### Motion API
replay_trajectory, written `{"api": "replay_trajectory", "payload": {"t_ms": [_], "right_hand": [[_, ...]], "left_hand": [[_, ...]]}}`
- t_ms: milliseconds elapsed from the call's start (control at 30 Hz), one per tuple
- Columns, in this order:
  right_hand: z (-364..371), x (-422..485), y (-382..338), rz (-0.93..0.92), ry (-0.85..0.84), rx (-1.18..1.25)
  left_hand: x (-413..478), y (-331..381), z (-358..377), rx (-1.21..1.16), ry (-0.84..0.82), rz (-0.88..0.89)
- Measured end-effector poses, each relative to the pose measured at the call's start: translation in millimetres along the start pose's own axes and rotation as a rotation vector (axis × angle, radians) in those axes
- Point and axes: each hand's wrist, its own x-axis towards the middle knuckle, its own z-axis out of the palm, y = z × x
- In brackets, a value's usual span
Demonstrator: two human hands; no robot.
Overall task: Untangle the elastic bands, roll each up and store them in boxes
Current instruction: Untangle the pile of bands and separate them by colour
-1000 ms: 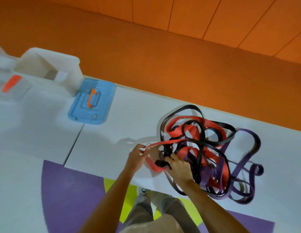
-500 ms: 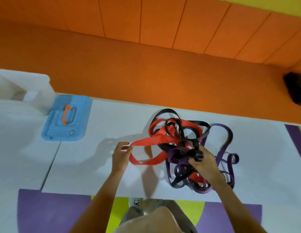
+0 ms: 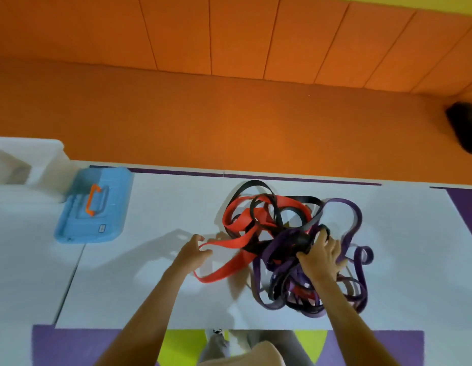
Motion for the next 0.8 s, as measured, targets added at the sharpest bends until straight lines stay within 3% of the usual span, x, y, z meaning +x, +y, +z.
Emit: {"api": "replay_trajectory", "payload": {"t_ms": [67,200,267,333,400,500,567,667,733,800], "right_hand": [[2.2,8.7,-7.2,-0.101,-0.071,-0.155],[-4.6,36.2,-16.2,-0.302,-0.431,-0.319],[-15.3,52.7,-15.7,-0.402,-0.516,-0.280],[-26.6,71.1,-14.9,-0.448,-0.586,-0.075],[-33.8,87.3,-18.4,-0.467,-0.507,0.059],[-29.3,100.0,-30.6,-0.496,-0.207,0.143],[-20.0,103.6,-38.2,-0.514,-0.133,0.228],[-2.5,102.1,-54.9,-0.653,-0.278,0.325],[7.8,90.1,-68.3,-0.777,-0.389,0.282],[21.0,76.5,-77.5,-0.901,-0.381,0.178]], "left_hand": [[1.4,9.0,6.5,0.115,0.000,0.047],[4.0,32.5,23.7,0.270,-0.002,0.160],[3.3,40.6,30.0,0.392,-0.012,0.135],[6.6,45.4,33.3,0.438,0.061,0.105],[9.6,47.2,34.6,0.340,0.155,0.081],[10.8,45.4,33.3,0.206,0.246,0.077],[9.2,43.9,31.6,0.198,0.303,0.077],[4.5,42.2,26.9,0.242,0.197,0.120],[-0.4,40.2,26.5,0.351,0.060,0.128],[-4.2,36.9,31.3,0.489,0.045,0.114]]}}
